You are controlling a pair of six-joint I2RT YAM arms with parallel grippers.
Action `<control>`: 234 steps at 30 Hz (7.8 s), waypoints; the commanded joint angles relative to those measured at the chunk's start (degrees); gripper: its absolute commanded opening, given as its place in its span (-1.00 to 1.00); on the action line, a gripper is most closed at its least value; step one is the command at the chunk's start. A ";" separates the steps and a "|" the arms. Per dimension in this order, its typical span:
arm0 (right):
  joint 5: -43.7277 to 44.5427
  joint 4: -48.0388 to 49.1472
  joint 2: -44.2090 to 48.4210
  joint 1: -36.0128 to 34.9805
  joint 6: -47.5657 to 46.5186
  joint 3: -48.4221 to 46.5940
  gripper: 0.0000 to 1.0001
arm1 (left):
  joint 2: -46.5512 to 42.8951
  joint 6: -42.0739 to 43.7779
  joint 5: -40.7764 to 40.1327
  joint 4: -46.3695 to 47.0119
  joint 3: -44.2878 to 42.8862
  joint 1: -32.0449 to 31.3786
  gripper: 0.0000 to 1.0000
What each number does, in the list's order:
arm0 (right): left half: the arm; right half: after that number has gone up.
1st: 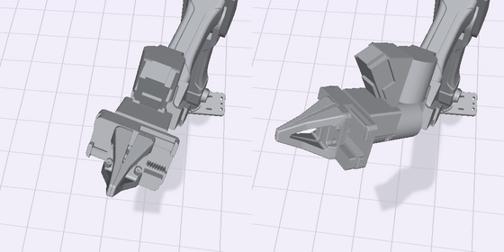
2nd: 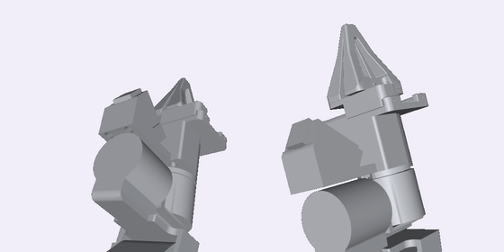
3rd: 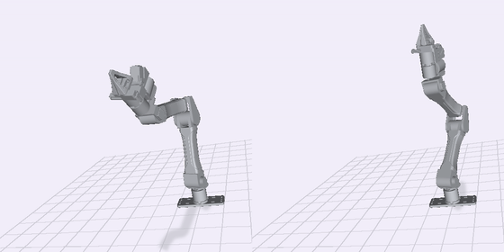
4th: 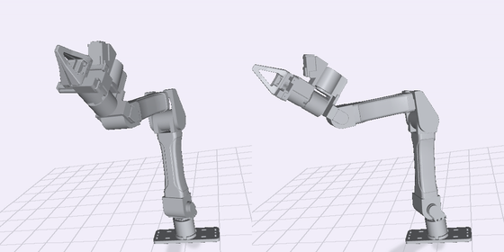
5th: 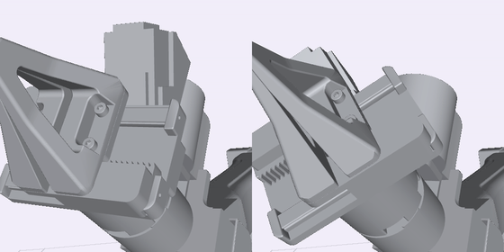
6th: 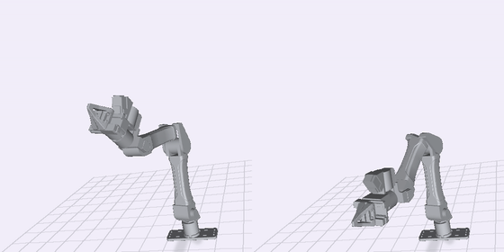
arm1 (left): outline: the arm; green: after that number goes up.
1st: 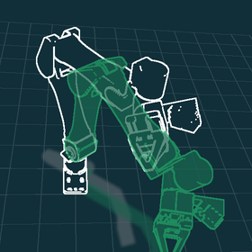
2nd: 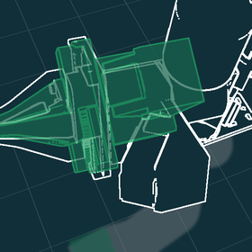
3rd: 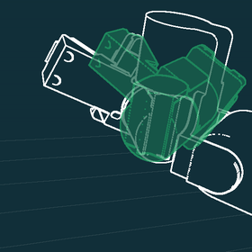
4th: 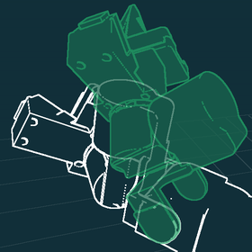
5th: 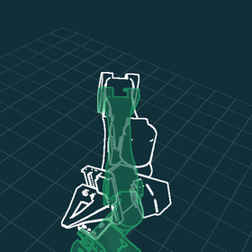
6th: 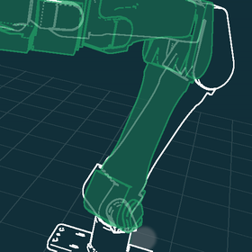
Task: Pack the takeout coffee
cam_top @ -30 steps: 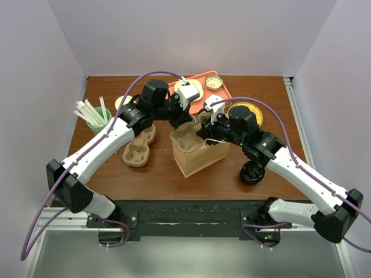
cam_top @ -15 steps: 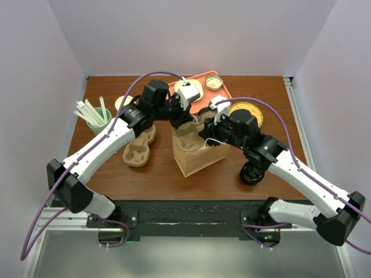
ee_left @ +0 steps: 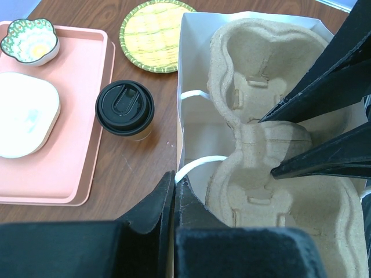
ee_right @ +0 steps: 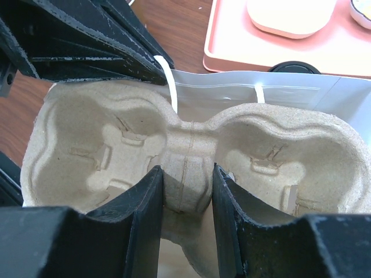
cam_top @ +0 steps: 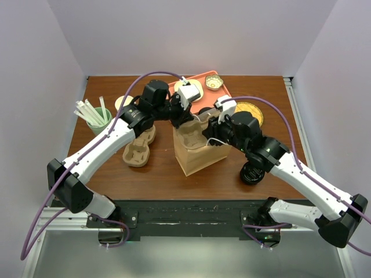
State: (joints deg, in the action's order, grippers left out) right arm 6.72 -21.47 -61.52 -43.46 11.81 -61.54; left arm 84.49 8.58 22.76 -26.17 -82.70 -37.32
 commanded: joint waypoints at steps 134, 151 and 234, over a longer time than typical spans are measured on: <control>19.38 -17.46 -17.76 1.63 5.06 -13.08 -0.23 | -3.36 -49.88 -23.03 -14.97 -6.54 -0.74 -0.16; 19.56 -17.29 -17.06 1.54 5.59 -12.47 -0.23 | -1.70 -48.92 -22.50 -8.53 -3.43 -0.74 -0.14; 17.98 -27.66 -16.44 1.63 3.04 -28.72 0.22 | -5.74 -35.56 -19.78 -3.97 -5.20 -0.56 0.15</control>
State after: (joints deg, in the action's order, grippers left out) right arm 24.51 -46.09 -78.43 -41.93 15.35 -86.48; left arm 82.26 -27.88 1.19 -34.00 -90.24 -38.28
